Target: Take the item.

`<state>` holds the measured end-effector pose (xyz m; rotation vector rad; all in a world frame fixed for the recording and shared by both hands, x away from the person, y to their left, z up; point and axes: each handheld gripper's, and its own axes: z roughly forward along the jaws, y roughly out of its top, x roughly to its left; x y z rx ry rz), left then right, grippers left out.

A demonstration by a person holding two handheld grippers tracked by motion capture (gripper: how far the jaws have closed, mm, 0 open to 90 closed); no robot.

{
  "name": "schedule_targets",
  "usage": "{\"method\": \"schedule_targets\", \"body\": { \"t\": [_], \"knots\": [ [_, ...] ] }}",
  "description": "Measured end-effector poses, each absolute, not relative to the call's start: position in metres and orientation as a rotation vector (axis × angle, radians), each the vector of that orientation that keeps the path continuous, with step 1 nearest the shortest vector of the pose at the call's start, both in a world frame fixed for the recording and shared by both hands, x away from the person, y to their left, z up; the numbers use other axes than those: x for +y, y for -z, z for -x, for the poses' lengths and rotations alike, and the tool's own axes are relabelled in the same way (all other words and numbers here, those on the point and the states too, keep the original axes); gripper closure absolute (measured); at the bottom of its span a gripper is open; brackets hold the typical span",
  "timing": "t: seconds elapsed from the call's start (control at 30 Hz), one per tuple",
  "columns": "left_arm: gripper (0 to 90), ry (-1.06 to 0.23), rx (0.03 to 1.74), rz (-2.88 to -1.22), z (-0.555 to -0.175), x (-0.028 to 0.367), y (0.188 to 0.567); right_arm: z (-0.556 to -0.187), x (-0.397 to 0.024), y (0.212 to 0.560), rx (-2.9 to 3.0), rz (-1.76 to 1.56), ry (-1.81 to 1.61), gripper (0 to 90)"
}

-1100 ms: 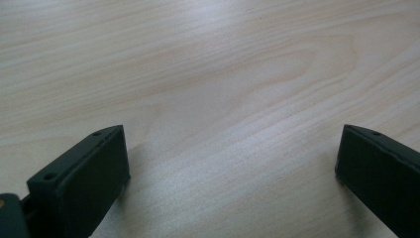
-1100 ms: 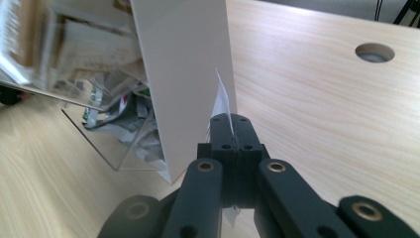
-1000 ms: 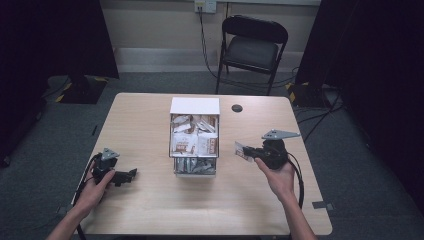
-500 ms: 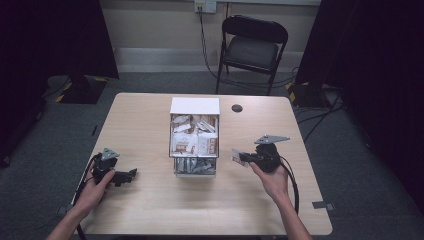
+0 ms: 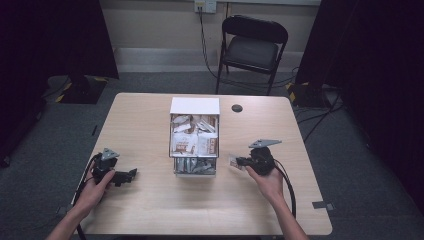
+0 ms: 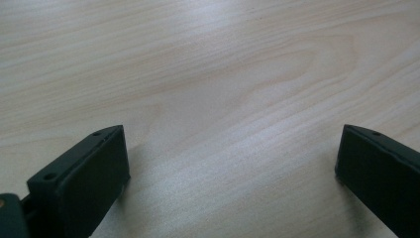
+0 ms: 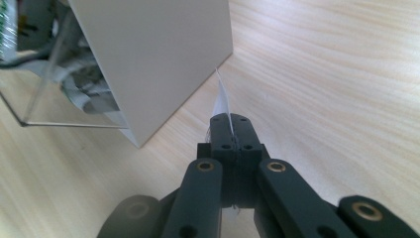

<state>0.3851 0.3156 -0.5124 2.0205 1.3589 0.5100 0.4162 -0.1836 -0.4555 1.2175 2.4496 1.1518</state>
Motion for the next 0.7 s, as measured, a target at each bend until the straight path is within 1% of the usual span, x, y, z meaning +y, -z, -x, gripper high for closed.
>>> {"method": "schedule_targets", "body": {
  "t": [0.53,0.7],
  "knots": [
    [0.0,-0.510,1.358,-2.022,-0.385,0.316,0.512,-0.423,-0.179,0.481,2.499,-1.257,-1.076,90.0],
    [0.0,-0.510,1.359,-2.021,-0.385,0.316,0.512,-0.424,-0.180,0.484,2.489,-1.279,-1.083,89.6]
  ]
}}
